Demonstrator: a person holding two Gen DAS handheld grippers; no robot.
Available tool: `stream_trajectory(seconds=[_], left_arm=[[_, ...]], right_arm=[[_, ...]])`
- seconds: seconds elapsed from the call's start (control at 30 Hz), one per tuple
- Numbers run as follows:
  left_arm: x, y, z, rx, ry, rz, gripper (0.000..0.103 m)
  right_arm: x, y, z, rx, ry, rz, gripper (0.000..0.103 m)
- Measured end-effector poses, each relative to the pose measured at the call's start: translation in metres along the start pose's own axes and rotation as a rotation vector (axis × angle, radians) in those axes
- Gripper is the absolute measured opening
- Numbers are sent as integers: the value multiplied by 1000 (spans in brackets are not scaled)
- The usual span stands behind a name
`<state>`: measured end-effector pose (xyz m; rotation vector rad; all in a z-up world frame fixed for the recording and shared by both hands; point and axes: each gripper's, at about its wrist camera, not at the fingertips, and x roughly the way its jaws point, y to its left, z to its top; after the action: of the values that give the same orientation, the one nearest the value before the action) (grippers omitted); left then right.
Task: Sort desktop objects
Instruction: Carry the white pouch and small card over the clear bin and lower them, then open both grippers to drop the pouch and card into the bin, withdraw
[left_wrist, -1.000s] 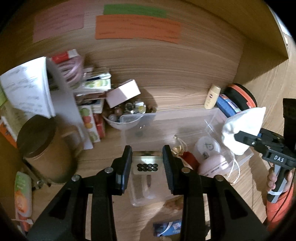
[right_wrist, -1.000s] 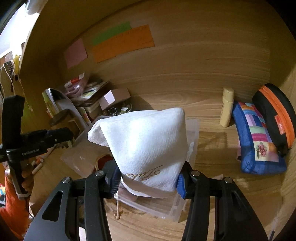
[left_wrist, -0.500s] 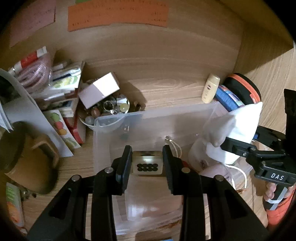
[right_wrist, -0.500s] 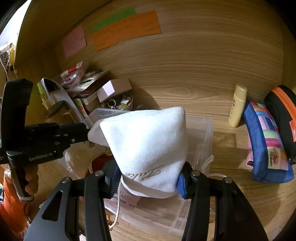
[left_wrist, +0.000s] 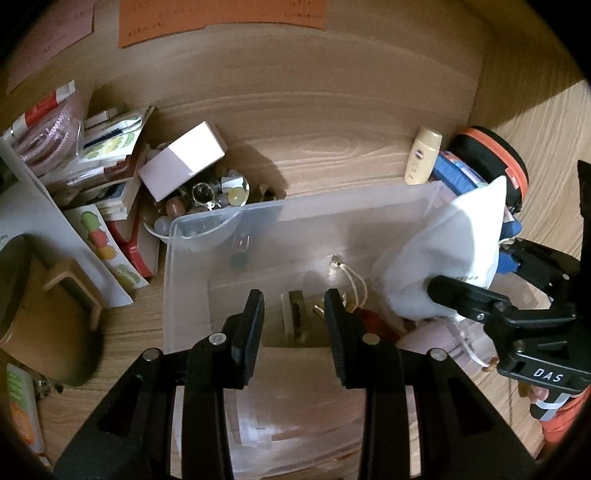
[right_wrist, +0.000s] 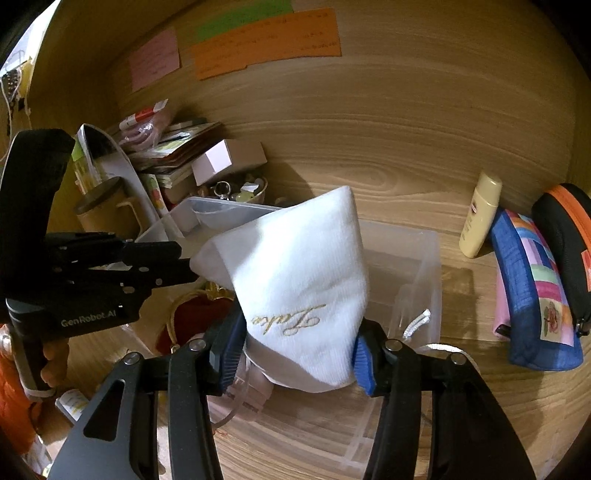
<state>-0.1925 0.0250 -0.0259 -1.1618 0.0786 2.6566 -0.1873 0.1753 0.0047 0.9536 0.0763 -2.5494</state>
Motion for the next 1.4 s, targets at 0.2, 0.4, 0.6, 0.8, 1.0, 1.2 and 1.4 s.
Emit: stream_trajectory(seconds=[0.2, 0.4, 0.6, 0.8, 1.0, 1.2, 1.4], left_arm=[[1, -2, -1, 12, -2, 8, 36], [1, -2, -2, 12, 2, 13, 48], [-3, -2, 1, 10, -13, 23, 58], [-21, -3, 4, 19, -59, 49, 71], [-42, -2, 3, 19, -93, 75, 77], [-68, 1, -5, 18, -135, 91, 88], [-94, 4, -18, 9, -164, 87, 90]], right_arm=[[0, 1, -2, -1, 3, 1, 63], [-4, 10, -2, -42, -6, 2, 71], [-10, 7, -1, -32, -29, -17, 77], [-22, 6, 4, -29, -65, -55, 84], [-43, 8, 9, -26, -103, -89, 90], [-68, 16, 7, -17, -132, -103, 97], [-90, 24, 1, 10, -148, -105, 97]])
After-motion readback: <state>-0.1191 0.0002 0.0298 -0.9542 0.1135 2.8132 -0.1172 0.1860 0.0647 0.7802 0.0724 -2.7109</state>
